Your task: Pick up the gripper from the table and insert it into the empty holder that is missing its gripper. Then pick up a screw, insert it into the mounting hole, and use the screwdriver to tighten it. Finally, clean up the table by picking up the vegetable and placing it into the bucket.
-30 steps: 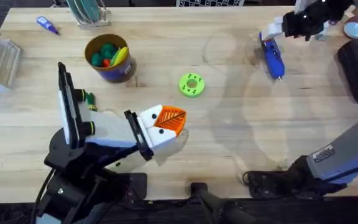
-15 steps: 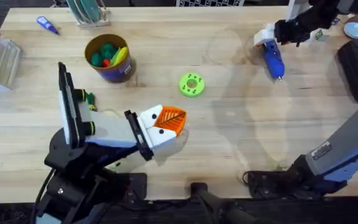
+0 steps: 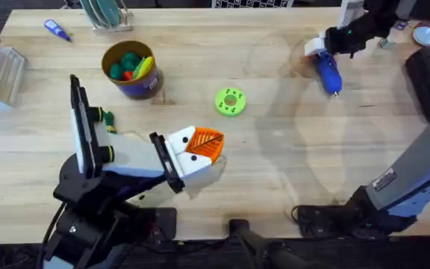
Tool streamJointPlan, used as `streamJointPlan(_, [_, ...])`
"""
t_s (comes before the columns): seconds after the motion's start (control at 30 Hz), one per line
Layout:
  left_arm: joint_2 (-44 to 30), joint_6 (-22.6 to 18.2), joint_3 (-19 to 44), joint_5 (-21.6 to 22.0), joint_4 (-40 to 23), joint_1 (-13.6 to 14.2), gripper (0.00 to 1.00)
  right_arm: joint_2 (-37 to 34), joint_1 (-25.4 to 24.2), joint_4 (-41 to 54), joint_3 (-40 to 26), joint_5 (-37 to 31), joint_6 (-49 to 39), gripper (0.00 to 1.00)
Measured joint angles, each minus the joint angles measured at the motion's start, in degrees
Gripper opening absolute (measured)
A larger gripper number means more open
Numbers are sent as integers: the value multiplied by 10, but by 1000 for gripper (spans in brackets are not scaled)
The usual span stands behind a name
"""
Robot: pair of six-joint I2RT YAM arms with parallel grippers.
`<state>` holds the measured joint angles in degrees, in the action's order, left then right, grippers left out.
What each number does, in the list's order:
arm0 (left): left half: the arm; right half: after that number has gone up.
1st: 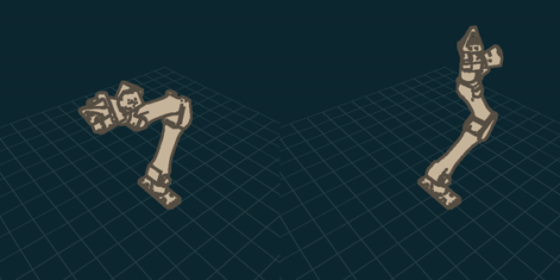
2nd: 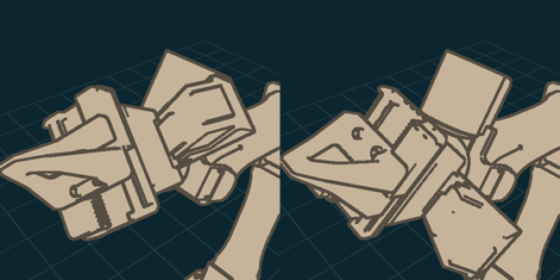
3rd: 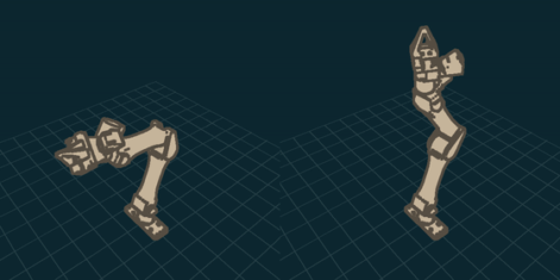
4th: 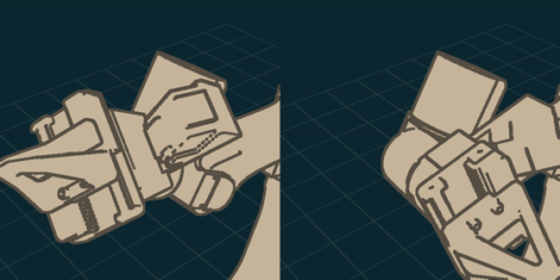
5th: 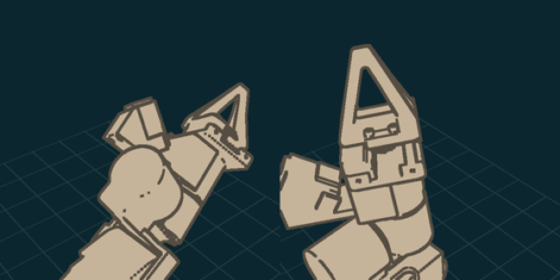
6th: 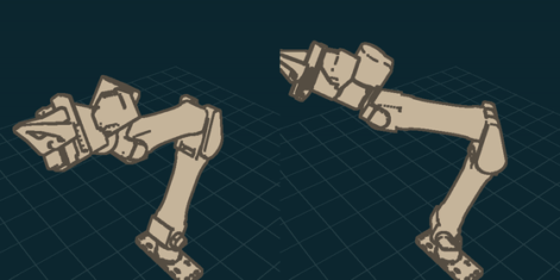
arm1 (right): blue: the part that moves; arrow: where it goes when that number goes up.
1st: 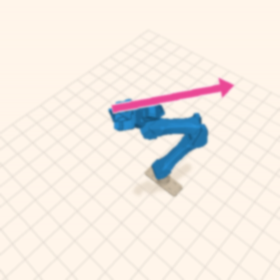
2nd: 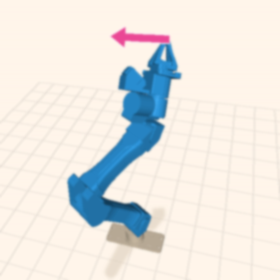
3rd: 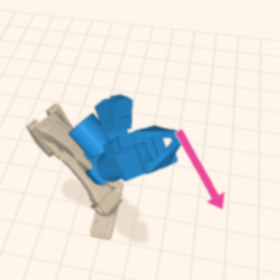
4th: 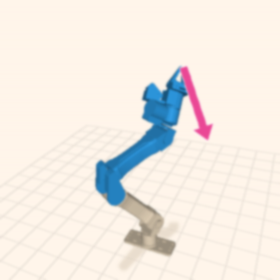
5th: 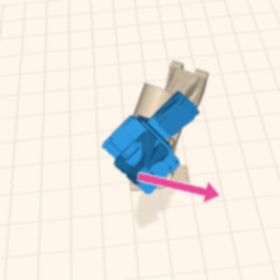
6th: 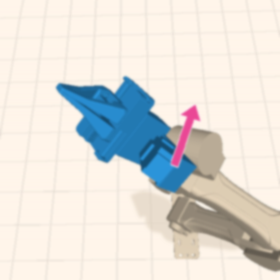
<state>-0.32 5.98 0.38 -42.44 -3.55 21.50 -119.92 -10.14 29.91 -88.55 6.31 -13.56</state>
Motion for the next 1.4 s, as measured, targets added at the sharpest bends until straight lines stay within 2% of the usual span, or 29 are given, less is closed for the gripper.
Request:
streamJointPlan(0.2, [0,0,0,0,0,0,6,0,3,-1,0,2,0,576])
streamJointPlan(0.6, [0,0,0,0,0,0,6,0,3,22,-5,2,-13,513])
streamJointPlan(0.8, [0,0,0,0,0,0,6,0,3,25,-5,-3,-19,274])
streamJointPlan(1.1, [0,0,0,0,0,0,6,0,3,50,-12,-7,-24,30])
streamJointPlan(1.4, [0,0,0,0,0,0,6,5,3,96,-20,-7,-24,24])
